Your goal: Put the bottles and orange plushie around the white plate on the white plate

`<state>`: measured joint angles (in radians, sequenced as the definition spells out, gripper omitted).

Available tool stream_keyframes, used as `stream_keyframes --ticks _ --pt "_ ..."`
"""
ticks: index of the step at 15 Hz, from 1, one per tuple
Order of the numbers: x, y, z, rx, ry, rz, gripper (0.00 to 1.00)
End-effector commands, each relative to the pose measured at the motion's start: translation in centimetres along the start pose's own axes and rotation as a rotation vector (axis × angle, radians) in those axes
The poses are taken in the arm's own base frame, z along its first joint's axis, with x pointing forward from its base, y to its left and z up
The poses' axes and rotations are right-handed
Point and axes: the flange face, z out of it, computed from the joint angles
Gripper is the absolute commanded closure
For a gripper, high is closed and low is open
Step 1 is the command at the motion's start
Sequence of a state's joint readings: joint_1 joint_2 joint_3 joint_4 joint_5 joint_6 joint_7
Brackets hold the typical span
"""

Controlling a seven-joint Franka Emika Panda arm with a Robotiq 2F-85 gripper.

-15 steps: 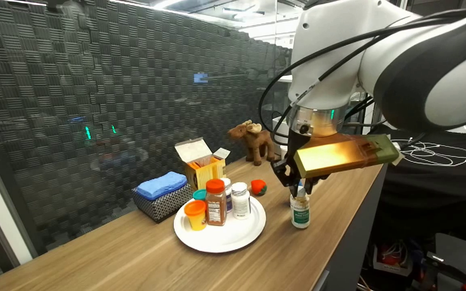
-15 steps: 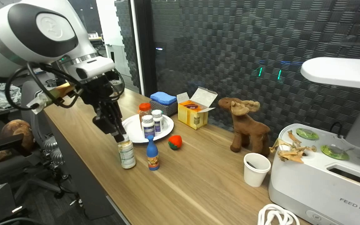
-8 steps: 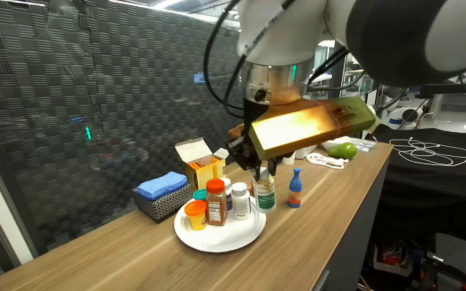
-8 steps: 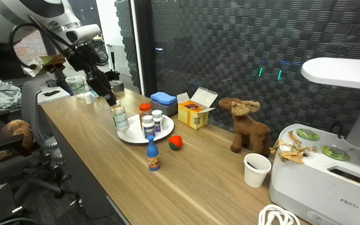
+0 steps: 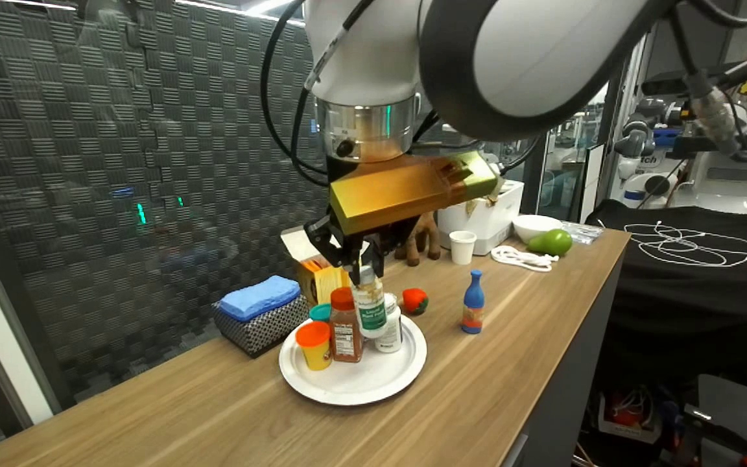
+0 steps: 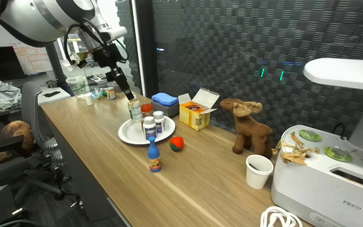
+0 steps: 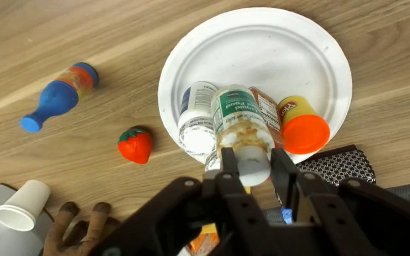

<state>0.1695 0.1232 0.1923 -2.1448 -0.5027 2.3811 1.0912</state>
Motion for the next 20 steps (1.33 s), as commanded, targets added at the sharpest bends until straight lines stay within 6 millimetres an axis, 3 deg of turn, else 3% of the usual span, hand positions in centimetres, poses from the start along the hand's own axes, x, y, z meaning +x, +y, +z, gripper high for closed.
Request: stream_keyframes --ticks 1,7,12,16,20 --pt "2.3 -1.6 1.9 0.078 -0.073 -0.023 0.93" --pt "2.2 -3.1 2.0 0.151 -0.169 -0.074 0.93" --pt "0.8 -4.1 2.4 0.14 -0.145 -0.168 0.93" --pt "-0.6 -4.8 4.2 0.102 -0.104 -0.296 0.93" --pt "-0.2 -5.1 4.4 0.107 -0.026 -0.343 0.93"
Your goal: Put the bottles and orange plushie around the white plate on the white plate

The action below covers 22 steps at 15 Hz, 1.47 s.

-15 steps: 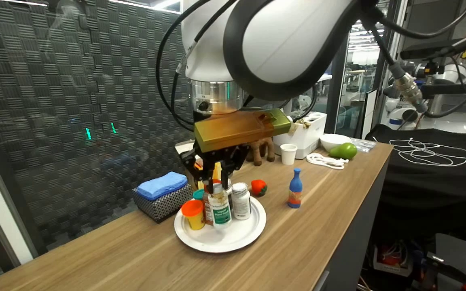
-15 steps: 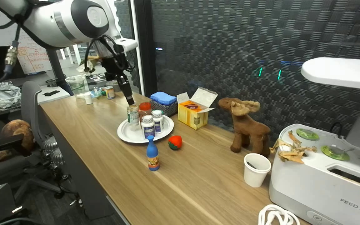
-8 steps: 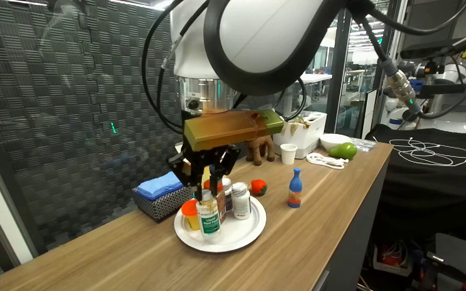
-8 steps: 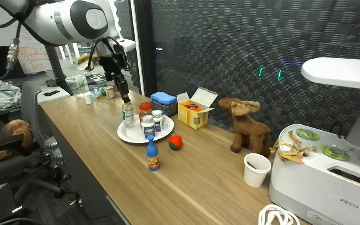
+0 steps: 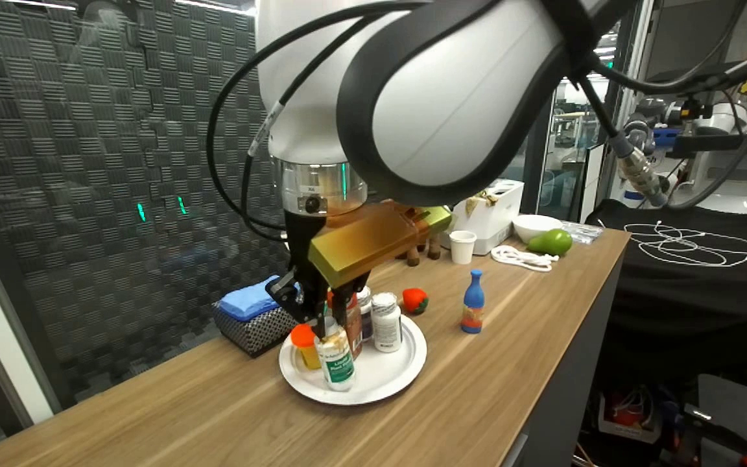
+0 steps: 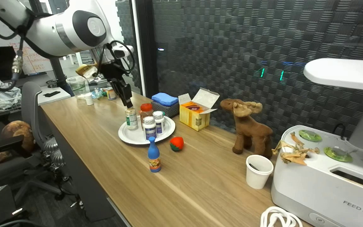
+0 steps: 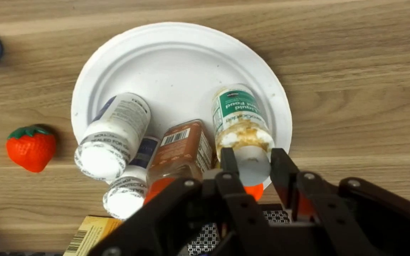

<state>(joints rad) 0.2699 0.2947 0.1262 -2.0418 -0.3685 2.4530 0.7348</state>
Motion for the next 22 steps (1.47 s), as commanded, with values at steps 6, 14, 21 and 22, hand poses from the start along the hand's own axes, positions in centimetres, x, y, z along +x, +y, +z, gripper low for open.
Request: stream_keyframes --ticks 6,14,21,22 --pt "1.0 0.3 0.5 0.015 0.139 -0.054 0.93" --pt "-1.2 0.9 0.9 0.049 0.12 -0.066 0.45" --pt "-1.3 4.3 -4.3 -0.032 0.179 0.027 0.0" --pt "-1.3 5.4 -5.1 -0.06 0.189 0.076 0.0"
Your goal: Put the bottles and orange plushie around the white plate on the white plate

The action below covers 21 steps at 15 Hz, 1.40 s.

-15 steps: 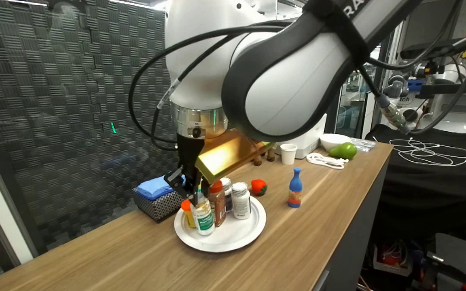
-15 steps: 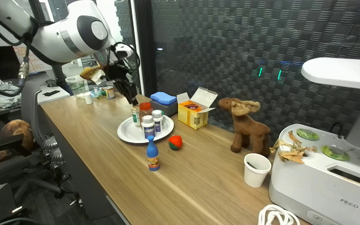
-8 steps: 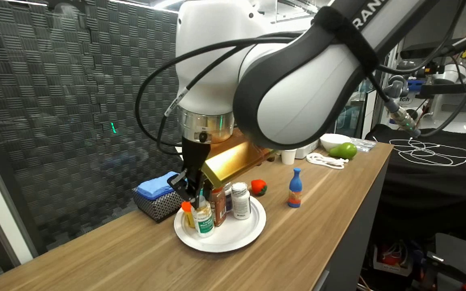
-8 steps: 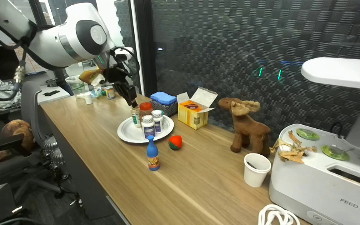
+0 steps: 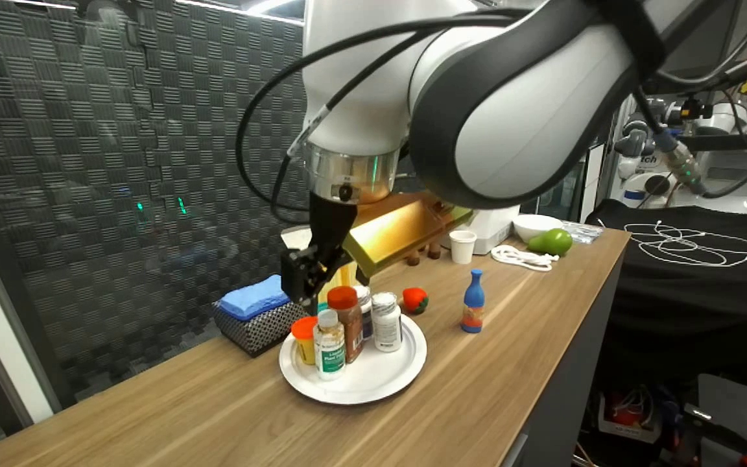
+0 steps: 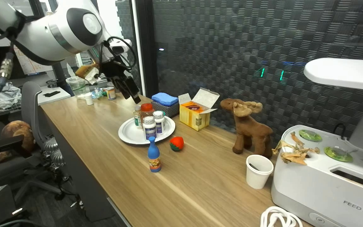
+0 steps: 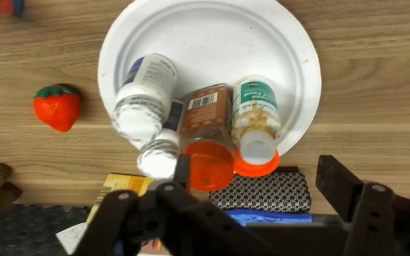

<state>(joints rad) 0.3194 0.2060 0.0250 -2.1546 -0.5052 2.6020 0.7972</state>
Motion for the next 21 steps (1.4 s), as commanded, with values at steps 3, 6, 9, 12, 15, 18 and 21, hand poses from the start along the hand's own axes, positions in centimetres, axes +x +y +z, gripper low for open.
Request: stream_keyframes --ticks 3,6,9,12,15,18,21 --pt "-0.1 6.0 -4.8 -0.147 0.027 0.194 0.0" --pt "-0.4 8.7 -3.9 -0.191 -0.027 0.262 0.01" --pt "0.9 11.4 -2.3 -0.199 -0.044 0.289 0.0" --pt "2.0 13.5 -0.2 -0.198 -0.088 0.304 0.0" --pt "3.4 14.9 2.2 -0.148 -0.149 0.284 0.0" --pt "4.0 15.6 5.1 -0.061 -0.2 0.269 0.0" --pt "3.8 16.3 8.0 -0.035 -0.251 0.262 0.0"
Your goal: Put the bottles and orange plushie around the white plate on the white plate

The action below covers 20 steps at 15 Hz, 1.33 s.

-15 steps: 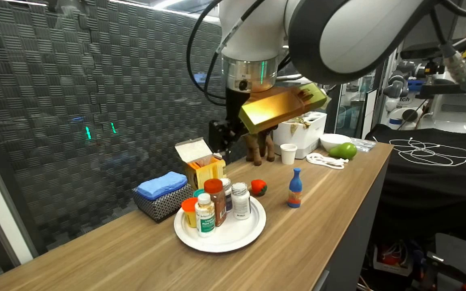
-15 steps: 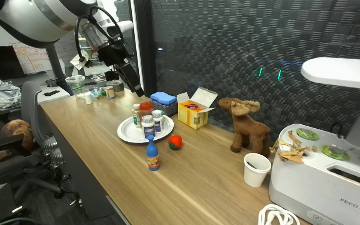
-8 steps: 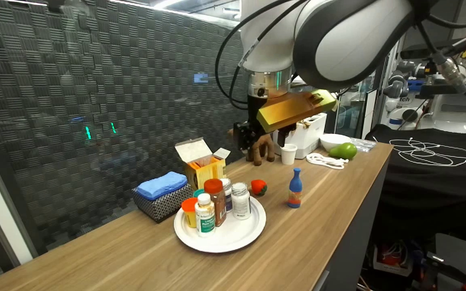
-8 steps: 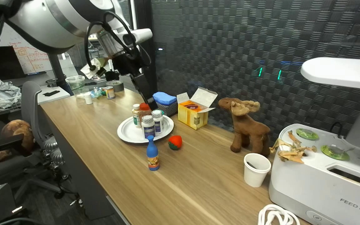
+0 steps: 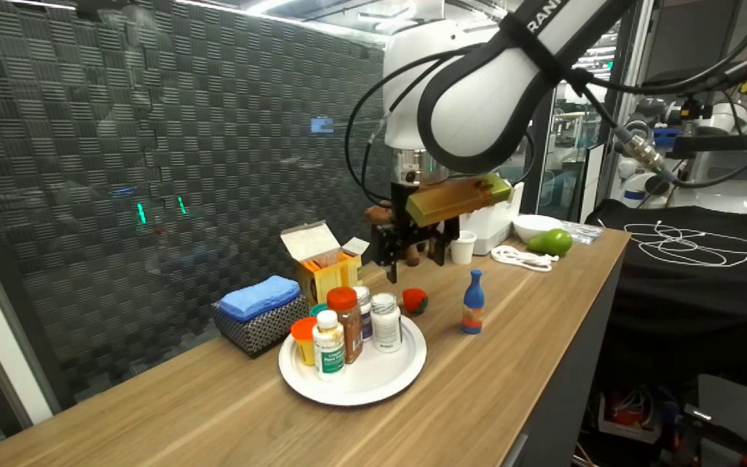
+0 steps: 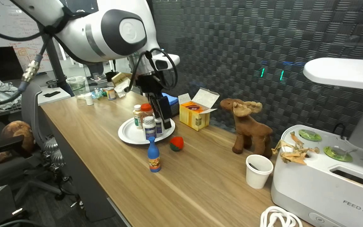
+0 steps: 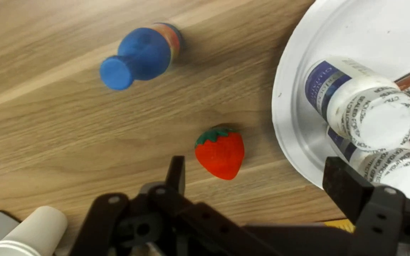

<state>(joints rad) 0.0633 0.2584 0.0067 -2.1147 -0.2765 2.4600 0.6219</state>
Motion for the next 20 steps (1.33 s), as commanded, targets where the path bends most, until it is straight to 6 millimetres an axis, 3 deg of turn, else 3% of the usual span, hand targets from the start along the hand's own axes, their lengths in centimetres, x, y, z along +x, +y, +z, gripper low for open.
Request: stream_keyframes --ticks 1,7,14,15,16,18,20 --pt "1.7 0.4 2.7 0.026 -0.039 -0.016 0.0" --pt "2.9 1.9 5.2 -0.042 -0.061 0.007 0.0" --pt "4.1 1.6 8.5 -0.031 -0.09 0.032 0.0" --pt "4.2 1.6 8.9 -0.031 -0.089 0.04 0.03" --pt "4.3 1.6 9.1 -0.033 -0.084 0.048 0.26" --pt "4.5 1.5 8.9 -0.038 -0.068 0.052 0.3" --pt "4.6 1.4 7.7 -0.047 -0.041 0.046 0.47"
